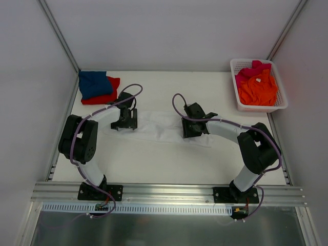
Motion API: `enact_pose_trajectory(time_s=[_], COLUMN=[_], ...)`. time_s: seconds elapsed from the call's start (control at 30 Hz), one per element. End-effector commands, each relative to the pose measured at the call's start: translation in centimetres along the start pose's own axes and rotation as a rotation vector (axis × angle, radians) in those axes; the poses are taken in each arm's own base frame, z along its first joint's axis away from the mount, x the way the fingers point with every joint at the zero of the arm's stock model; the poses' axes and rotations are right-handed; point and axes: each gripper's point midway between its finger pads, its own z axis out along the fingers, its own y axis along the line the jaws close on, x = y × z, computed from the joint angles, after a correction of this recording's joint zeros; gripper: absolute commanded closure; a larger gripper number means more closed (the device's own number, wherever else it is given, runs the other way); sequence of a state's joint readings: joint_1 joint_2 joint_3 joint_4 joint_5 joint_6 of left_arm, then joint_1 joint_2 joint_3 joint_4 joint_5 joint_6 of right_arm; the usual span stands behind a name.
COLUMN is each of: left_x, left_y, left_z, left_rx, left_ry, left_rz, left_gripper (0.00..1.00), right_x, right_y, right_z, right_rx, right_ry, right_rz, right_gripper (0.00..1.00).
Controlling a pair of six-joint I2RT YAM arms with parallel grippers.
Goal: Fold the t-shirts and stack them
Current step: Fold the tshirt
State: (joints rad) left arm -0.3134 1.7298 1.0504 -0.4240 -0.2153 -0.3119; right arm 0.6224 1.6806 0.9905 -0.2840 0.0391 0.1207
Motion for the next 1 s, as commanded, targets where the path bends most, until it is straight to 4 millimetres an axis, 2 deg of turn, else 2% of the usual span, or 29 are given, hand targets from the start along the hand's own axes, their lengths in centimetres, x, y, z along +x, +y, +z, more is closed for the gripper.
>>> enact_pose_trajectory(time_s=[0.0,0.13,0.23,0.37,0.57,0.6,0.73,0.83,0.97], left_x=[1.3,1.6,2.2,3.3,5.0,5.2,6.4,7.1,6.8], left_y=[-0.3,-0.3,-1.4,-2.6,-2.4,-2.3,-2.3,-2.2,-2.1], left_z=[0.7,0.5,0.3,0.3,-0.4,-0.4,-1.0,-1.5,-1.7], left_rx=[0.008,0.009,0.068,0.122,0.110,0.105,0.102,0.104,0.104], left_ry=[0.067,0.086,0.118,0.165,0.184,0.184,0.184,0.179,0.160], left_rz=[0.038,0.008,-0.033,-0.095,-0.188,-0.198,-0.251,-0.280,-0.276], left_gripper=[0.17,0.15,0.19,0.19,0.19,0.19,0.20,0.20,0.19], right_x=[0.0,-0.3,-1.1,-2.3,-4.2,-5.0,-6.2,-6.5,-5.8], right_y=[0.7,0.5,0.2,-0.1,-1.5,-1.5,-1.7,-1.4,-1.7], right_z=[-0.4,-0.3,-0.4,-0.7,-0.7,-0.7,-0.3,-0.1,-0.4], right_rx=[-0.031,-0.021,-0.014,-0.036,-0.031,-0.035,-0.044,-0.065,-0.058], right_ry=[0.002,0.017,0.016,0.017,0.021,0.009,0.017,0.032,0.040], right_rz=[0.019,0.018,0.018,0.024,0.020,0.019,0.014,0.015,0.016], right_gripper=[0.59,0.59,0.59,0.59,0.58,0.58,0.59,0.59,0.57])
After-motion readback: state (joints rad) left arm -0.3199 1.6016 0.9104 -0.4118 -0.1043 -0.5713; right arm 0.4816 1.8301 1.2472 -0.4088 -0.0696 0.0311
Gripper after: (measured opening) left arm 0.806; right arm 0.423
